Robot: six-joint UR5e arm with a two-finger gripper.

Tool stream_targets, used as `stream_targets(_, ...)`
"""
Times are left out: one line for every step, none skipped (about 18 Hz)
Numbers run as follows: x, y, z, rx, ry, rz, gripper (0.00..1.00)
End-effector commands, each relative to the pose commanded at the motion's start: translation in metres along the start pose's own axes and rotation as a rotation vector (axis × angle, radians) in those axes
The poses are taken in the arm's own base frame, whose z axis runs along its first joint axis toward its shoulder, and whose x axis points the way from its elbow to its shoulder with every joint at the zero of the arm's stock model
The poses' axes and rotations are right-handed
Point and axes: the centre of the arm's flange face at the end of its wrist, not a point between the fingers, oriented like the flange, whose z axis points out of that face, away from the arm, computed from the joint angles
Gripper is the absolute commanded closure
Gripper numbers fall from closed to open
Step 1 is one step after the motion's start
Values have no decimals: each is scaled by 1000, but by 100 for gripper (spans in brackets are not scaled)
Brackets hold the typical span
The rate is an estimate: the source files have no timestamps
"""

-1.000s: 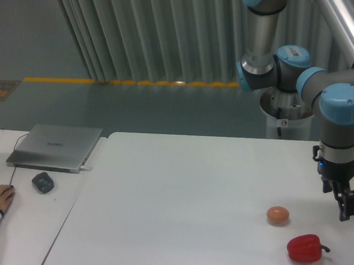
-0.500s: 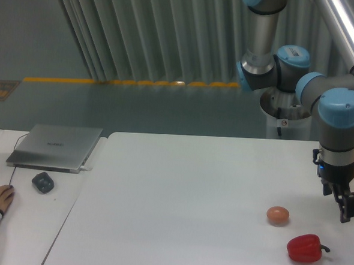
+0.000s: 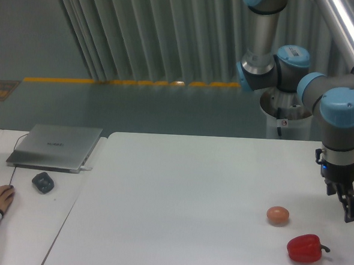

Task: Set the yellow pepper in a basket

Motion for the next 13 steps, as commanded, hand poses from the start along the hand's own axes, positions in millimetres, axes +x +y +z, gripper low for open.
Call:
stream_targets(0, 2, 0, -2, 0, 9, 0)
stream_targets(-1, 8, 0, -3, 1, 20, 0)
stream_targets(-2, 14, 0, -5, 1, 34, 0)
stream_targets(-3, 21, -2, -5, -1, 51, 0)
stream_targets(-4, 29, -5, -8, -6, 70, 0)
stream_targets(-5, 37, -7, -10, -9, 96, 0)
stream_targets(-6, 42, -7, -13, -9, 133, 0)
stream_targets(-6, 46, -6, -14, -7, 180, 0)
stream_targets(-6, 49, -5, -16, -6, 226, 0)
stream_targets(-7, 52, -6, -22, -5, 266, 0)
stream_targets(-7, 56, -6, -46, 1, 311, 0)
stream_targets(-7, 61, -6, -84, 11, 367, 0)
stream_targets(-7, 65, -8, -121, 24, 432, 0)
